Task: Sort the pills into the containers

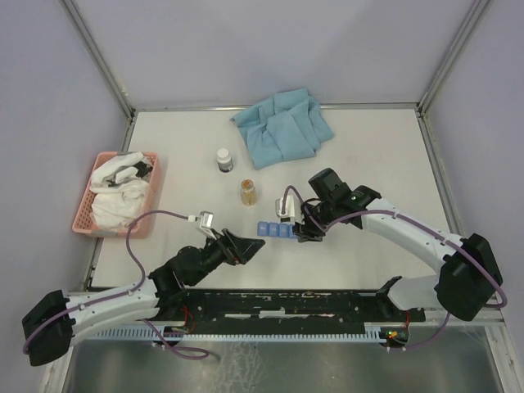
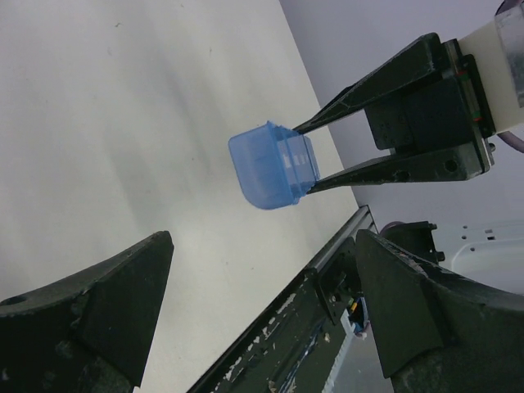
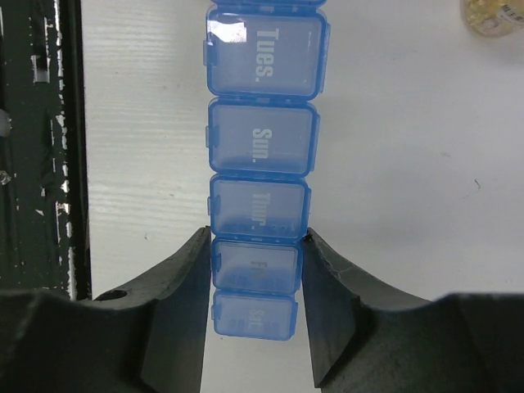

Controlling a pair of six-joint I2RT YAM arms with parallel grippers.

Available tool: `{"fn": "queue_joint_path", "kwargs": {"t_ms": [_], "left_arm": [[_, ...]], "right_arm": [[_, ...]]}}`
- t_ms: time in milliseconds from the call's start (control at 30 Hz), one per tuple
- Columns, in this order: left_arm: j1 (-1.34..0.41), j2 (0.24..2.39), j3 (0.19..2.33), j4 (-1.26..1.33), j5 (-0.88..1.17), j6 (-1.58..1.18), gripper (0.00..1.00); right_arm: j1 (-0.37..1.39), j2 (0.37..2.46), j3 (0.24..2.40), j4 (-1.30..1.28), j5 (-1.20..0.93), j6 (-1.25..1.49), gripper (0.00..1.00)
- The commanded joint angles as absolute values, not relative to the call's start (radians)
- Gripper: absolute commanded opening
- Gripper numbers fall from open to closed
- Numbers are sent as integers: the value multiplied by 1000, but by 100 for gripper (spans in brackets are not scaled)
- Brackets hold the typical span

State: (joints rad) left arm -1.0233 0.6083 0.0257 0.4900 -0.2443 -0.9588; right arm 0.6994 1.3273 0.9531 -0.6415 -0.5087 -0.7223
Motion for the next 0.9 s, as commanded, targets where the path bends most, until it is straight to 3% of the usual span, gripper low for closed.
{"fn": "queue_joint_path", "kwargs": {"t_ms": [0, 267, 433, 767, 867], "left_arm": [[-1024, 688, 84, 672, -164, -989, 99], [-1024, 881, 135, 801, -110, -1019, 97], [-1024, 999, 184, 858, -61, -1024, 82], [-1024, 1106, 231, 867, -30, -1069, 70], [-1024, 1122, 227, 872, -28, -1090, 63]], "right_arm": [[699, 1314, 974, -696, -607, -778, 37], [699, 1261, 956, -698, -662, -802, 37], [705, 1251, 948, -703, -657, -828, 37], [726, 1242, 938, -695, -616, -847, 37], [729, 1241, 937, -690, -602, -848, 37]]}}
